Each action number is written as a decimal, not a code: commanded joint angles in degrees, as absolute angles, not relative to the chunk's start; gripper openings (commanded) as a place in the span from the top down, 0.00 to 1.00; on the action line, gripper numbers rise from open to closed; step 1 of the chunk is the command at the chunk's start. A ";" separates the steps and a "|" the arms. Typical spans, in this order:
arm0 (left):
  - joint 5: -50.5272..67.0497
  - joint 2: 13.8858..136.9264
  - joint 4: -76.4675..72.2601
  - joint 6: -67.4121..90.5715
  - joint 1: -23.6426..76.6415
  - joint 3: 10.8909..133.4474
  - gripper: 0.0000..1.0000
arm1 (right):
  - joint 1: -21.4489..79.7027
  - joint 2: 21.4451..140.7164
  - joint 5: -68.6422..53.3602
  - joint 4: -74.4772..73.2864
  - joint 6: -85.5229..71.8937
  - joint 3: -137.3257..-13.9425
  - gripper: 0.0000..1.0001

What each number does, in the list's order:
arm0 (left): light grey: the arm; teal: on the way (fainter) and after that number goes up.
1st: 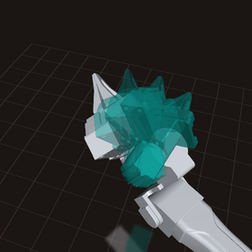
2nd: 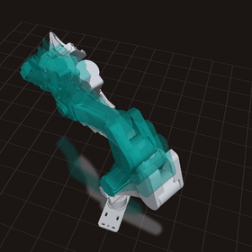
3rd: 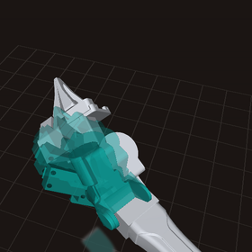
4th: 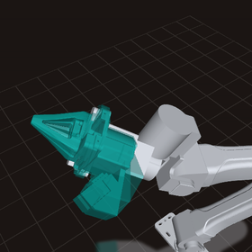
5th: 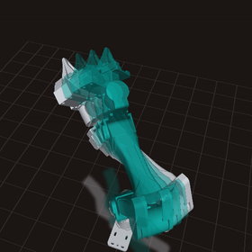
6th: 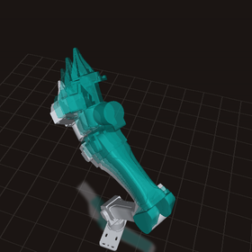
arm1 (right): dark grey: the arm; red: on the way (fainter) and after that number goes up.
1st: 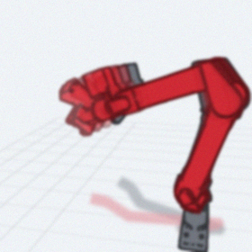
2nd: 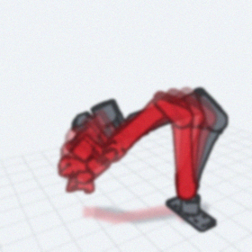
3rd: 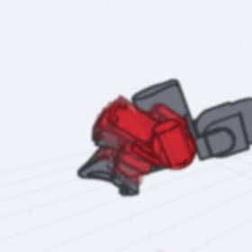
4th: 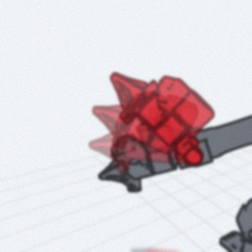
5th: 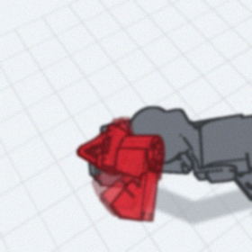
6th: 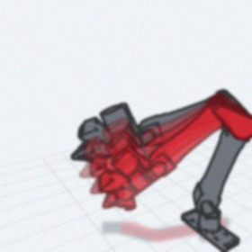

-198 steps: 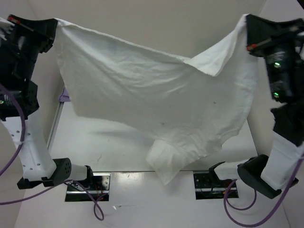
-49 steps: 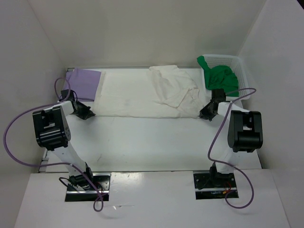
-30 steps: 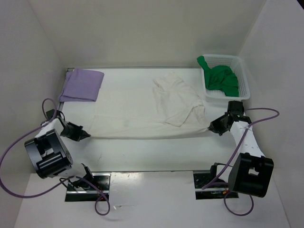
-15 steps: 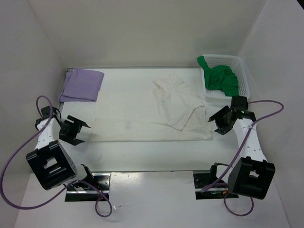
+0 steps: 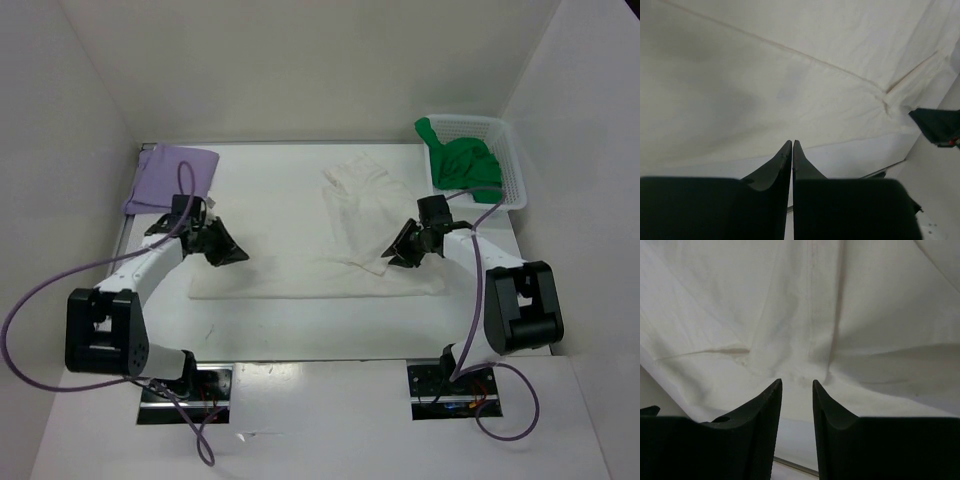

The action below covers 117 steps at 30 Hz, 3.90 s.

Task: Fold and stack the t-shirts
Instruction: Fold the flattened tshirt in 1/3 of the way, then grap the side of the flattened tshirt furthest away from the robot with both arms

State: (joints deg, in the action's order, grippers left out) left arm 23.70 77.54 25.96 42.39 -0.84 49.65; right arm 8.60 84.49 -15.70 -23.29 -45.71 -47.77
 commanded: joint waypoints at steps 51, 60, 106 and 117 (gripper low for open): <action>21.36 84.64 19.42 42.36 4.92 48.16 0.88 | 17.92 104.06 -10.19 -20.74 -47.99 -70.92 0.90; 12.42 82.18 21.88 42.36 14.04 54.21 0.83 | 19.78 95.02 -7.12 -19.34 -46.23 -64.18 0.53; -5.70 107.71 22.32 40.00 -2.54 84.50 0.87 | 27.51 88.76 -12.30 -20.21 -42.28 -63.28 1.00; -11.07 125.07 26.54 35.51 -5.36 101.78 0.63 | 26.98 91.49 -15.47 -18.98 -40.34 -64.78 1.00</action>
